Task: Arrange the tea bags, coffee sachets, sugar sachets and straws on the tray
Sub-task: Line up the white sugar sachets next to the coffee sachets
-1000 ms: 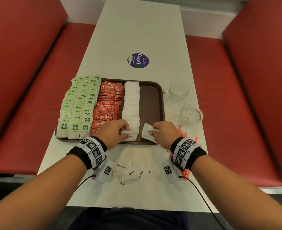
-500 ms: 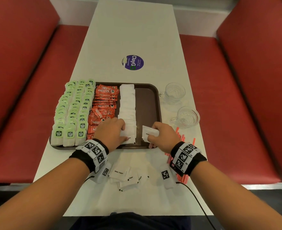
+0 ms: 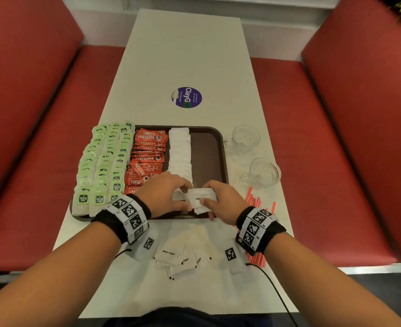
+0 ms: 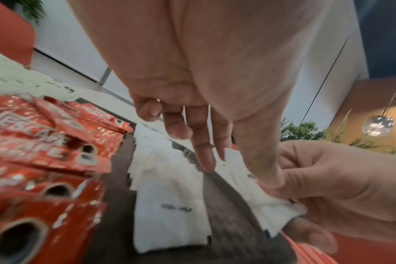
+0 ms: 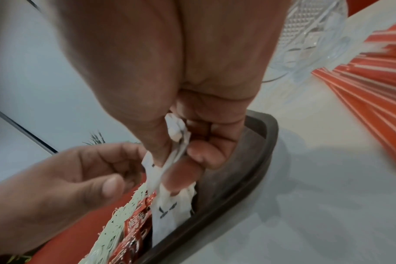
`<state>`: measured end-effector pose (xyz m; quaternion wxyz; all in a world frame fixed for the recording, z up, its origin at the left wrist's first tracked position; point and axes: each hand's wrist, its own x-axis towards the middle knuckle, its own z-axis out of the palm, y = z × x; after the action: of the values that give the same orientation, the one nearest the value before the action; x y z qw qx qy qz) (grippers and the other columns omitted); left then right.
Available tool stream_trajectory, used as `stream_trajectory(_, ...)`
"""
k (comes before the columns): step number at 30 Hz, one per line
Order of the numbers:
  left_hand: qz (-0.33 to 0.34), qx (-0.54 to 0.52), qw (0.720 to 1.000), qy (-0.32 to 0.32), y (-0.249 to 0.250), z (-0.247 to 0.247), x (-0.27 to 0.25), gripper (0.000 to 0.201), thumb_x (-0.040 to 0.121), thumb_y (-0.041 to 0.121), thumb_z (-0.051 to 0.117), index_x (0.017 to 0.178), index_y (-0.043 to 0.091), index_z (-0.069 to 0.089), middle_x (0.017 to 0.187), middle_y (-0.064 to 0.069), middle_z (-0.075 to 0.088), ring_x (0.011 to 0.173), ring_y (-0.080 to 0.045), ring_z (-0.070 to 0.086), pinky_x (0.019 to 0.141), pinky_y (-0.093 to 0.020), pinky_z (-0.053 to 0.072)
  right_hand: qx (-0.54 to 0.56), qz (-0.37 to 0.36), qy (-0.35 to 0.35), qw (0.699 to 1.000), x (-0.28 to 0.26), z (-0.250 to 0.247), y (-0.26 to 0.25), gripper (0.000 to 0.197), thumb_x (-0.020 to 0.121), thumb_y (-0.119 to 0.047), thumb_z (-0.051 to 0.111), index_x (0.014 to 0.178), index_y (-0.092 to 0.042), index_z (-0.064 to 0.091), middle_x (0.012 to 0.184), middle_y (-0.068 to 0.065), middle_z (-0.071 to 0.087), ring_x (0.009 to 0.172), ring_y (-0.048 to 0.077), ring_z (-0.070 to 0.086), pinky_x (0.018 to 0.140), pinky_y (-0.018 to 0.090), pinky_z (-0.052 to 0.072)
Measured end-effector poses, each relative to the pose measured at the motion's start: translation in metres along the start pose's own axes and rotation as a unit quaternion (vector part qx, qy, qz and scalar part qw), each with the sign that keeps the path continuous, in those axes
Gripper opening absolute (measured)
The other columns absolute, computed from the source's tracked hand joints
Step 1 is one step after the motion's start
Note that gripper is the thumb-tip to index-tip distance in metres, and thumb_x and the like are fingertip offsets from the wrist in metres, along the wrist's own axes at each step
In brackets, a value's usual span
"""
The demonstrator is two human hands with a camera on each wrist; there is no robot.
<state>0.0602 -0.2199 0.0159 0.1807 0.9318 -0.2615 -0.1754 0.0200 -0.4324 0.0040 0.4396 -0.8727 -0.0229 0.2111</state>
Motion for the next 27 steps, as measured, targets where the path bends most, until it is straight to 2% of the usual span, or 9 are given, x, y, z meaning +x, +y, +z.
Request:
stream_trajectory(6,0.002,-0.015,0.998,0.057,0.012,-0.004,-0.004,0.013,0.093,0.042,0.063,0.102,0.036,0.071,0.09,0.01,0.063,0.089,-0.012,0.052,0.076,-0.032,0.042,-0.003,-0.012,-0.019,1.0,-0.005,0.004,-0.016,0.017,0.092,-0.023,0.069,0.105,-0.019,0.058,0.076,-0.005,0.067,0.051,0.008,0.065,0.052,0.02,0.048)
stream_trajectory(8,-0.019,-0.015,0.996,0.087,0.007,-0.003,-0.006,0.011,0.093,0.041,0.063,0.098,0.034,0.071,0.089,0.009,0.064,0.086,-0.011,0.052,0.076,-0.032,0.042,-0.02,-0.003,-0.012,1.0,-0.007,0.003,-0.016,0.02,0.092,-0.021,0.069,0.108,-0.018,0.058,0.071,-0.006,0.066,0.051,0.007,0.065,0.052,0.018,0.046)
stream_trajectory(10,-0.052,-0.021,0.993,0.104,-0.002,-0.003,-0.009,0.014,0.094,0.04,0.062,0.099,0.031,0.07,0.089,0.007,0.066,0.086,-0.014,0.056,0.078,-0.034,0.046,-0.033,0.014,0.008,0.999,-0.008,0.002,-0.012,0.018,0.094,-0.02,0.067,0.109,-0.02,0.058,0.08,-0.003,0.067,0.054,0.009,0.068,0.053,0.021,0.051)
stream_trajectory(12,-0.076,-0.012,0.993,0.084,-0.01,-0.003,-0.012,0.016,0.095,0.038,0.061,0.101,0.025,0.07,0.09,0.005,0.069,0.085,-0.015,0.059,0.077,-0.032,0.047,-0.027,0.033,0.032,0.999,-0.009,-0.001,-0.008,0.013,0.095,-0.019,0.065,0.107,-0.021,0.058,0.096,0.001,0.066,0.058,0.012,0.07,0.059,0.03,0.06)
stream_trajectory(15,-0.086,0.038,0.995,0.022,-0.016,-0.001,-0.012,0.018,0.096,0.038,0.06,0.103,0.025,0.07,0.095,0.005,0.071,0.089,-0.015,0.062,0.08,-0.029,0.047,-0.024,0.047,0.046,0.998,-0.01,-0.006,-0.008,0.01,0.096,-0.018,0.061,0.106,-0.019,0.058,0.101,0.004,0.066,0.059,0.013,0.071,0.061,0.037,0.062)
stream_trajectory(19,-0.089,0.048,0.995,-0.014,-0.012,0.005,-0.008,0.02,0.095,0.043,0.06,0.104,0.028,0.07,0.099,0.007,0.07,0.094,-0.016,0.063,0.088,-0.034,0.051,-0.013,0.046,0.053,0.997,-0.014,-0.006,-0.011,0.01,0.097,-0.017,0.059,0.107,-0.019,0.059,0.102,0.003,0.065,0.059,0.011,0.071,0.055,0.028,0.058)
stream_trajectory(21,-0.09,0.049,0.995,0.006,-0.009,0.009,-0.006,0.018,0.093,0.041,0.062,0.104,0.028,0.07,0.097,0.008,0.066,0.093,-0.015,0.061,0.086,-0.034,0.051,-0.004,0.047,0.051,0.998,-0.016,-0.004,-0.011,0.011,0.097,-0.017,0.058,0.108,-0.019,0.059,0.102,0.003,0.066,0.061,0.011,0.072,0.054,0.025,0.056)
stream_trajectory(24,-0.096,0.058,0.993,0.044,-0.005,0.013,-0.004,0.019,0.088,0.04,0.068,0.104,0.029,0.064,0.094,0.011,0.054,0.09,-0.014,0.056,0.084,-0.035,0.049,-0.002,0.041,0.057,0.998,-0.017,0.001,-0.01,0.013,0.096,-0.013,0.056,0.107,-0.018,0.059,0.094,0.004,0.068,0.062,0.008,0.07,0.049,0.015,0.047)
stream_trajectory(27,-0.1,0.086,0.991,0.037,-0.004,0.018,-0.004,0.028,0.082,0.046,0.073,0.102,0.031,0.06,0.099,0.01,0.054,0.094,-0.016,0.057,0.086,-0.036,0.049,0.017,0.044,0.07,0.996,-0.018,0.006,-0.009,0.014,0.094,-0.009,0.055,0.105,-0.016,0.06,0.093,0.006,0.068,0.063,0.01,0.07,0.046,0.012,0.043)
